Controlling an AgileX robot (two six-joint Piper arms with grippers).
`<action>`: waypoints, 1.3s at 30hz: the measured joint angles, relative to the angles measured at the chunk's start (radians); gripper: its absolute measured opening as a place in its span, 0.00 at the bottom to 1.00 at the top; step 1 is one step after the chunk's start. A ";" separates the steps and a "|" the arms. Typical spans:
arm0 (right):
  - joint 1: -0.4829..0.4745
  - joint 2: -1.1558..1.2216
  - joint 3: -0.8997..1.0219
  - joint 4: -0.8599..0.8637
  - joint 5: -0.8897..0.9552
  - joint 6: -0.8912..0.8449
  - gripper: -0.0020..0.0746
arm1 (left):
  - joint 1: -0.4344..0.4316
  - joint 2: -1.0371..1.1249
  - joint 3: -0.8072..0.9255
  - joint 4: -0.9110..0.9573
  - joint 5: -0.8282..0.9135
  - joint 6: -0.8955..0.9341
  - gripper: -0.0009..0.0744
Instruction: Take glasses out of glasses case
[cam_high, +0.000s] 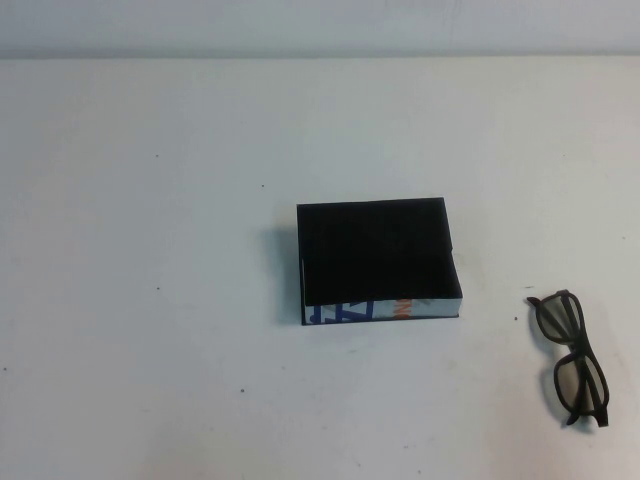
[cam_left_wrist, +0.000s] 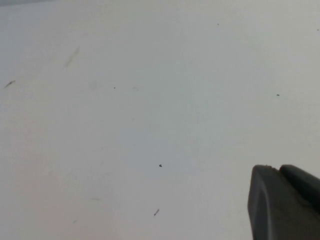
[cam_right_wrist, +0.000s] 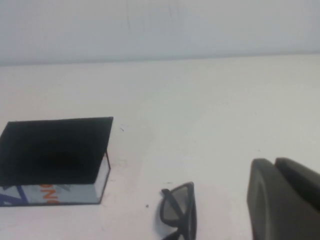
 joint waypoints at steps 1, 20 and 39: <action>-0.014 -0.002 0.019 0.006 -0.008 0.000 0.01 | 0.000 0.000 0.000 0.000 0.000 0.000 0.01; -0.082 -0.168 0.193 0.059 0.058 0.018 0.01 | 0.000 0.000 0.000 0.000 0.000 0.000 0.01; -0.082 -0.168 0.193 0.065 0.081 0.025 0.01 | 0.000 0.000 0.000 0.000 0.000 0.000 0.01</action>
